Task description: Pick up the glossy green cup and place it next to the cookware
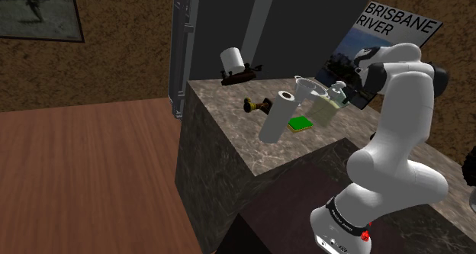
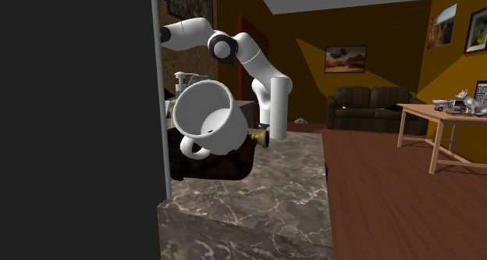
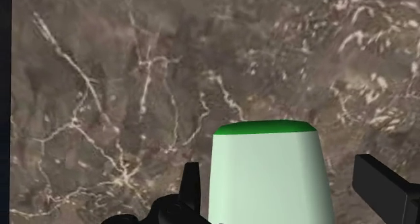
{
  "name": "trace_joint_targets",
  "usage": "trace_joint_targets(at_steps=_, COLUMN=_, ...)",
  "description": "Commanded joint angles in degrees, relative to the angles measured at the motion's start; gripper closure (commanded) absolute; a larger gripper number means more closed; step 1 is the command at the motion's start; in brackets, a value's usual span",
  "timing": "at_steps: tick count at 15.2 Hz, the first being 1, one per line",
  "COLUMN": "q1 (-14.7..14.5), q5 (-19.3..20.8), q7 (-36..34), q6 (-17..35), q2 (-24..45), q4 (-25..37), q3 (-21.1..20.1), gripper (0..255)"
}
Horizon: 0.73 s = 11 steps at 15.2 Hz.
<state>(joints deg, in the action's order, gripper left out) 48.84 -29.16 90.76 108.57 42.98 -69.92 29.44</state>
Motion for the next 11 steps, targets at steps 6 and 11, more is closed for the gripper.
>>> trace_joint_targets(at_steps=6, q1=0.8, q5=1.0, q7=-0.9, q6=-4.9, q2=-1.7, q4=3.5, q3=0.7, gripper=0)
trace_joint_targets(at_steps=11, q1=0.8, q5=1.0, q7=-0.9, q6=-4.9, q2=-1.7, q4=3.5, q3=0.7, gripper=0)
